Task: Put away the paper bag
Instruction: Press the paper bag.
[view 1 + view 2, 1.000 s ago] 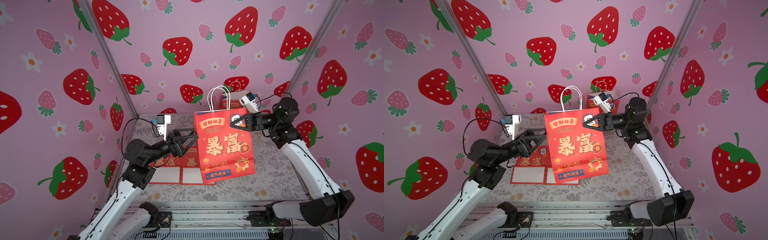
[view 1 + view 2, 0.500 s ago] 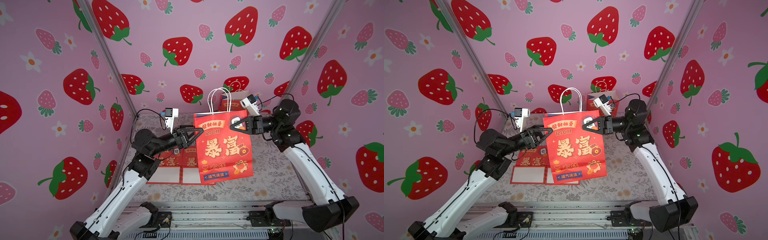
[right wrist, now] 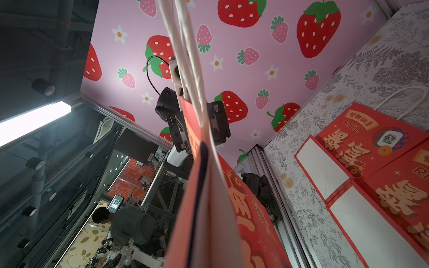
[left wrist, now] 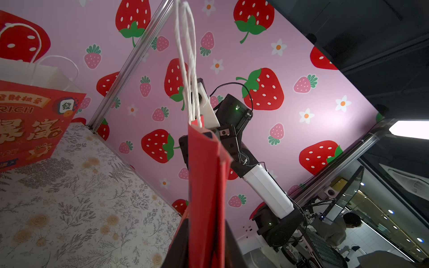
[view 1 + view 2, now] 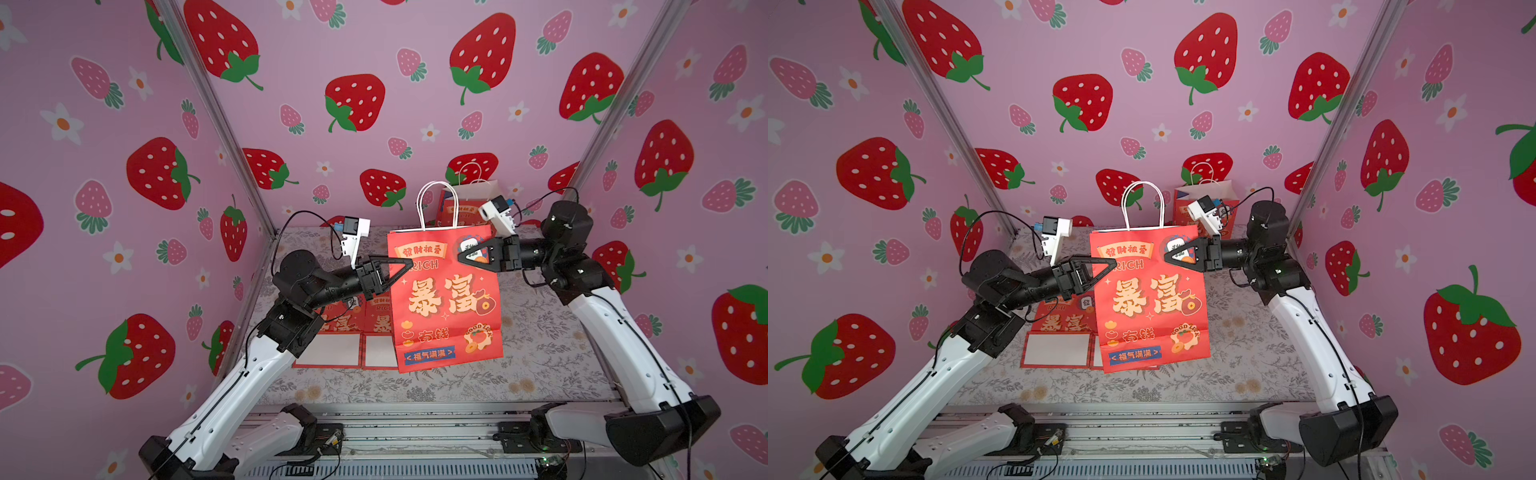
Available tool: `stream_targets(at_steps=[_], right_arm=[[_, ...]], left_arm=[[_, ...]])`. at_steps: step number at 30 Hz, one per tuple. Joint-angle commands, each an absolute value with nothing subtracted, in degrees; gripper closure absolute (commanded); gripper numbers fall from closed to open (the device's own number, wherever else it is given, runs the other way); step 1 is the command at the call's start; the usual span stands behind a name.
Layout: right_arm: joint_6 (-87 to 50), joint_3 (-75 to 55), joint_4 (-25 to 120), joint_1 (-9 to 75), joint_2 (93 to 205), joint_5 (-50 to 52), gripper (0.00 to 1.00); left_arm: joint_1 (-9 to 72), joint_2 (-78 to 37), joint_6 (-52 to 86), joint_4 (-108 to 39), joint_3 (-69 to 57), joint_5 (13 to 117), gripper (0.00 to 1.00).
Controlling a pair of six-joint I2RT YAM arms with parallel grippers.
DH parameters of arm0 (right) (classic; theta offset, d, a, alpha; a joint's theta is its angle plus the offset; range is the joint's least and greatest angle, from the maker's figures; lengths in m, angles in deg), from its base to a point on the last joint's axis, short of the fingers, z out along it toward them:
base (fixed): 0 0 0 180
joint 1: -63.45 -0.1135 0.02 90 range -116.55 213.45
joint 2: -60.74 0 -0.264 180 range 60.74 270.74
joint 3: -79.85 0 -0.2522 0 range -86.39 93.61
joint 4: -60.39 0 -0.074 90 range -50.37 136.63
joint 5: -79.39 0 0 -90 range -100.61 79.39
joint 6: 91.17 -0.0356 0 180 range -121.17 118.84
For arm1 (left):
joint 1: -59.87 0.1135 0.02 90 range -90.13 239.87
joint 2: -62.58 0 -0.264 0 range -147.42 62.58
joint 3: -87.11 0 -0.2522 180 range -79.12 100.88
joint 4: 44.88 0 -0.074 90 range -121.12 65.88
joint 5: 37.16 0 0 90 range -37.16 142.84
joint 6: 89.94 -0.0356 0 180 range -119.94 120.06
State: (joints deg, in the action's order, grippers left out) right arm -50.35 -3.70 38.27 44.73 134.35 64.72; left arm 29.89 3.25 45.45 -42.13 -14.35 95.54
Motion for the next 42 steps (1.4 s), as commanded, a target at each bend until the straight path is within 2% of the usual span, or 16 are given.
stream_targets(at_steps=[1, 3, 9, 13, 15, 22, 25, 26, 27, 28, 31, 34, 35, 38, 42], right_arm=[[-48.34, -1.09, 37.49, 44.47, 132.09, 62.78, 0.91], [-48.2, -1.14, 37.48, 44.49, 131.4, 62.35, 0.86], [-47.83, -2.05, 37.96, 44.47, 128.89, 60.13, 0.84], [-48.94, -4.03, 40.31, 44.3, 127.13, 58.37, 0.73], [-49.88, -5.29, 41.98, 43.88, 126.58, 57.65, 0.71], [-49.55, -6.76, 43.11, 41.95, 126.4, 54.73, 0.57], [-48.92, -6.5, 42.79, 41.92, 126.25, 53.47, 0.58], [-48.6, -6.43, 42.64, 41.92, 126.0, 52.98, 0.67], [-48.38, -6.41, 42.52, 41.92, 125.8, 52.53, 0.78], [-48.17, -6.32, 42.57, 41.92, 125.63, 52.24, 0.86], [-48.12, -5.93, 42.5, 41.92, 125.34, 52.1, 0.98], [-48.53, -5.62, 42.88, 41.92, 125.36, 53.14, 1.0], [-48.99, -5.62, 43.42, 41.92, 125.43, 53.7, 1.0], [-51.7, -6.14, 47.19, 41.92, 125.62, 55.62, 1.0], [-51.8, -5.88, 47.73, 41.92, 125.9, 56.38, 1.0]], left_arm=[[29.19, 3.24, 43.78, -40.63, -12.06, 95.84, 0.85], [29.19, 3.15, 43.7, -40.13, -11.74, 95.58, 0.87], [29.19, 3.18, 43.09, -38.17, -11.49, 94.25, 0.91], [29.19, 3.14, 43.72, -38.7, -11.7, 93.9, 0.93], [29.19, 2.95, 44.01, -39.16, -11.59, 93.8, 0.99], [29.19, 2.06, 44.68, -39.89, -10.87, 93.89, 1.0], [29.15, 1.99, 44.89, -40.07, -10.79, 93.89, 0.99], [29.19, 2.01, 44.8, -40.04, -10.83, 93.85, 0.98], [29.19, 2.06, 44.89, -40.03, -10.87, 93.81, 0.96], [29.19, 2.14, 44.98, -40.02, -11.0, 93.79, 0.87], [29.19, 2.18, 44.98, -40.21, -11.27, 94.17, 0.65], [29.19, 1.76, 45.33, -40.75, -11.32, 95.34, 0.37], [29.19, 1.45, 45.62, -41.11, -11.29, 95.98, 0.31], [29.07, 0.0, 46.71, -42.64, -11.08, 98.58, 0.2], [27.83, -1.61, 47.69, -44.66, -10.69, 100.51, 0.18]])
